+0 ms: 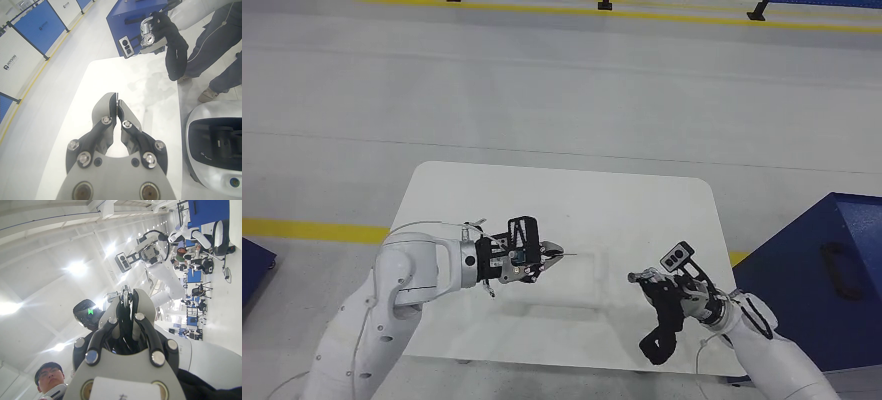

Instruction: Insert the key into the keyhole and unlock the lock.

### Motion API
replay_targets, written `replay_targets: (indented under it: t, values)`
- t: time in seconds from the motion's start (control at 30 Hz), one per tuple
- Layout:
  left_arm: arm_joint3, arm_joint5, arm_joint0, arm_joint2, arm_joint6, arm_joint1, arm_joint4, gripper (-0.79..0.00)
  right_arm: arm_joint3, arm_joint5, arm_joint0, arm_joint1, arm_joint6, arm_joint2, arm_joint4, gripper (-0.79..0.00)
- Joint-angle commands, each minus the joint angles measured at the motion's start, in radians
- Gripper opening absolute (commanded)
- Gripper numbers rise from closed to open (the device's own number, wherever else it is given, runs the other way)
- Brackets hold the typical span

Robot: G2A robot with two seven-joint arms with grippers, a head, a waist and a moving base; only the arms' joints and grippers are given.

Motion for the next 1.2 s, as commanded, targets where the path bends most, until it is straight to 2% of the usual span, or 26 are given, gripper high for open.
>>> replay_targets:
  t: [0.0,0.07,0.13,0.2,0.33,0.37,0.67,0.87,1.03,1.17]
  values:
    - [-0.084,-0.006,0.001,0.018,0.024,0.003,0.191,-0.785,-0.007,0.129,-0.002,-0.002,-0.015,-0.009,0.012,-0.785]
    - [-0.113,-0.028,-0.010,0.050,0.103,0.012,0.273,-0.785,0.009,0.214,0.012,-0.005,-0.002,-0.026,0.000,-0.785]
    - [-0.138,-0.028,-0.035,0.100,0.189,0.028,0.387,-0.785,0.041,0.251,0.039,-0.010,0.024,-0.045,-0.039,-0.785]
    - [-0.118,-0.028,-0.055,0.127,0.325,0.046,0.449,-0.785,0.086,0.331,0.068,-0.019,0.077,-0.073,-0.036,-0.785]
    - [-0.079,-0.028,-0.098,0.165,0.637,0.083,0.528,-0.785,0.183,0.386,0.123,-0.039,0.135,-0.107,-0.027,-0.785]
    - [-0.070,-0.028,-0.107,0.169,0.682,0.088,0.546,-0.785,0.197,0.405,0.134,-0.044,0.149,-0.117,-0.024,-0.785]
    - [-0.069,-0.023,-0.104,0.170,0.679,0.088,0.546,-0.785,0.220,0.397,0.145,-0.051,0.155,-0.120,-0.009,-0.785]
    - [-0.097,-0.028,-0.103,0.227,0.639,0.085,0.587,-0.785,0.171,0.335,0.106,-0.047,0.100,-0.089,-0.038,-0.785]
    - [-0.090,-0.022,-0.110,0.259,0.621,0.078,0.569,-0.785,0.142,0.271,0.068,-0.045,0.117,-0.050,-0.034,-0.785]
    - [-0.084,-0.014,-0.116,0.278,0.610,0.073,0.559,-0.785,0.127,0.269,0.047,-0.044,0.127,-0.030,-0.039,-0.785]
